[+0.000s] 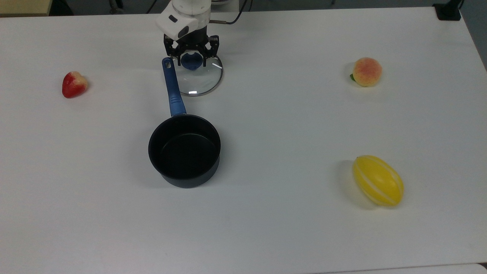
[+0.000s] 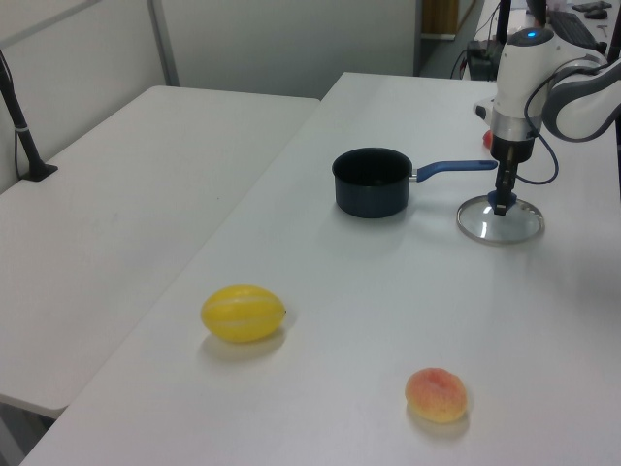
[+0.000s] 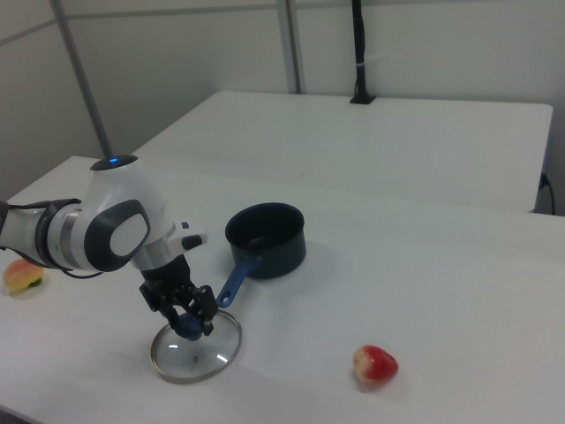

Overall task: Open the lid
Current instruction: 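Lower the held lid onto the table beside the saucepan handle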

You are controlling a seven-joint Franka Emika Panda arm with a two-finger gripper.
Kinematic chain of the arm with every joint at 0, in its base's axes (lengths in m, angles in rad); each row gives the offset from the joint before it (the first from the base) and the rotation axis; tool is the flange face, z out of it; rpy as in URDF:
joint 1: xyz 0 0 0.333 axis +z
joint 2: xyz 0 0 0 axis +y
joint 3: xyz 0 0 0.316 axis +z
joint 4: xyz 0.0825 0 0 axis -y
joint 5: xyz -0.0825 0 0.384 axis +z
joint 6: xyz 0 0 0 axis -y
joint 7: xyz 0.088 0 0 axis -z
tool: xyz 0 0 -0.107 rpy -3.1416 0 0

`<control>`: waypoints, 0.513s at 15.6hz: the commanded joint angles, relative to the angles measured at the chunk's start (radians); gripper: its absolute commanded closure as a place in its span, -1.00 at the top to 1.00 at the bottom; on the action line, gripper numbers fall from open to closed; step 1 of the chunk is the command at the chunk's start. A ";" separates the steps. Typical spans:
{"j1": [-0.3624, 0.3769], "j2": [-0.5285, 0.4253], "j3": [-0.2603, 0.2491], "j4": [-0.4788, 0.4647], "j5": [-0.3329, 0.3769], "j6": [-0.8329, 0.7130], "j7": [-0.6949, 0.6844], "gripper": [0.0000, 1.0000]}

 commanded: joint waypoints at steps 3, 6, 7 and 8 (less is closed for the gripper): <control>0.005 0.003 0.039 0.053 -0.007 -0.060 0.106 1.00; 0.006 -0.006 0.091 0.170 -0.005 -0.250 0.161 1.00; 0.008 -0.007 0.117 0.219 -0.005 -0.341 0.161 1.00; 0.009 -0.007 0.146 0.257 -0.005 -0.421 0.163 1.00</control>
